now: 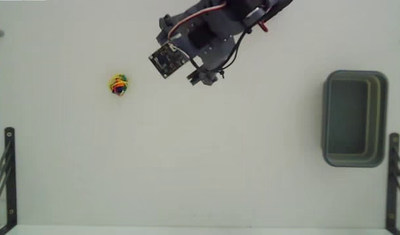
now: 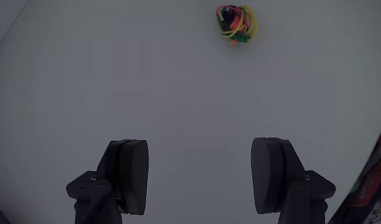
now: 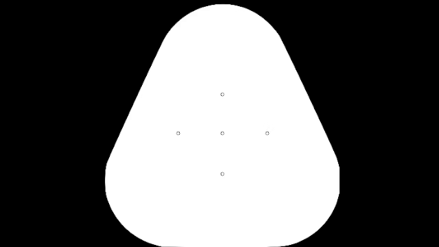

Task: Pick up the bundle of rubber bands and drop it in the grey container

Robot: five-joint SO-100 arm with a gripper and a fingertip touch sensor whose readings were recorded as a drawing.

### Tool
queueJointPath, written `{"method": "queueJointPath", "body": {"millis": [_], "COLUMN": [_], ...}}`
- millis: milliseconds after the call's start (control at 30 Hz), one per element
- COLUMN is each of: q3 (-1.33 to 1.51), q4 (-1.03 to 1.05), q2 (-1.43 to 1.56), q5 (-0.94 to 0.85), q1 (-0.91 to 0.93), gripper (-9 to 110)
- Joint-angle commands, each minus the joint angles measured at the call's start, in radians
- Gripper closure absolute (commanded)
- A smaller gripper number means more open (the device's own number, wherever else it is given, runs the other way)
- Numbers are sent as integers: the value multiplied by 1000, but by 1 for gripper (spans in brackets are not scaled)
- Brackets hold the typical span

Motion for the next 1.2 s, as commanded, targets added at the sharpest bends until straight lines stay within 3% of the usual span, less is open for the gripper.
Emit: {"method": "queueJointPath", "body": {"millis": [0, 1167], "q3": [5, 5], "q4": [2, 2], "q2": [35, 35], "q5": [5, 5], "q1": [30, 152], "gripper": [-9, -9]}}
